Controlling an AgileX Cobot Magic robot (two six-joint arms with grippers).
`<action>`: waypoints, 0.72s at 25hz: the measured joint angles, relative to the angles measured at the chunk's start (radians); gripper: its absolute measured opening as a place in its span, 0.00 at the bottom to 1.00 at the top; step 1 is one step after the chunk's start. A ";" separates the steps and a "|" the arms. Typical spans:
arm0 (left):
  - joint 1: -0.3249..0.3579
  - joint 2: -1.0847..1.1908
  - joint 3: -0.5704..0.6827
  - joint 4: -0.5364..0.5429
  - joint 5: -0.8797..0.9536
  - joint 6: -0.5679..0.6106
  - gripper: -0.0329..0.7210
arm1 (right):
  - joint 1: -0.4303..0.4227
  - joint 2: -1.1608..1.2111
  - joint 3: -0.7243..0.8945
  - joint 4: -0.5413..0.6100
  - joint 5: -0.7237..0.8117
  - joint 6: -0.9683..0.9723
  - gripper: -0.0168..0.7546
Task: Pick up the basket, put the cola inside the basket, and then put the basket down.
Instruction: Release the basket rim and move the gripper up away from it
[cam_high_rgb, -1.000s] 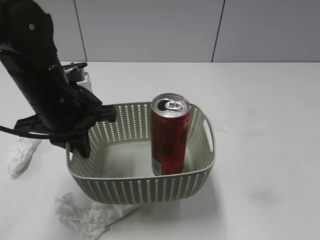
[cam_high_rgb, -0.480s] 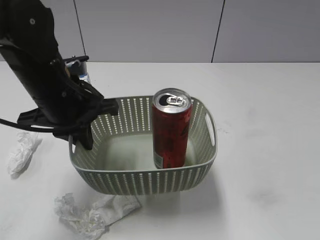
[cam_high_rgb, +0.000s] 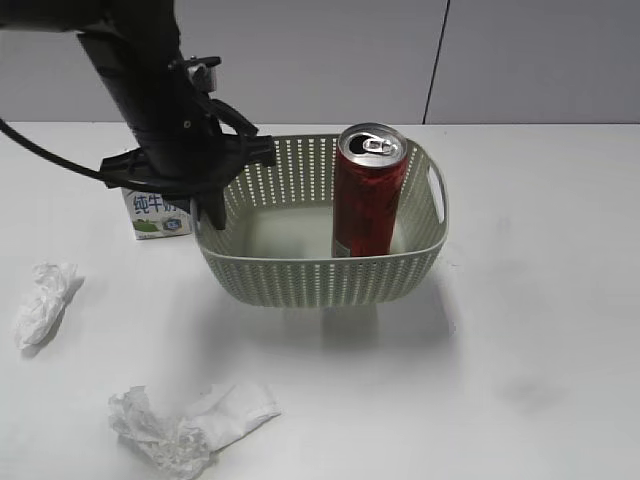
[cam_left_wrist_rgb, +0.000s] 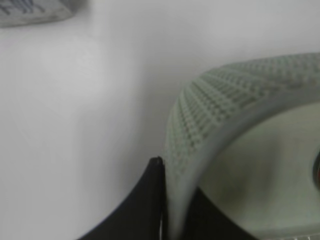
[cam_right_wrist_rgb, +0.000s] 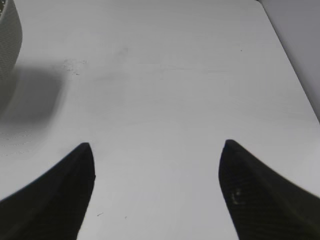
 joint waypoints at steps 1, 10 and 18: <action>0.003 0.029 -0.039 0.001 0.012 0.000 0.04 | 0.000 0.000 0.000 0.000 0.000 0.000 0.78; 0.008 0.286 -0.300 0.004 0.079 0.020 0.04 | 0.000 0.000 0.000 0.000 0.000 -0.002 0.78; 0.010 0.337 -0.333 -0.003 0.078 0.030 0.04 | 0.000 0.000 0.000 0.000 0.000 -0.002 0.78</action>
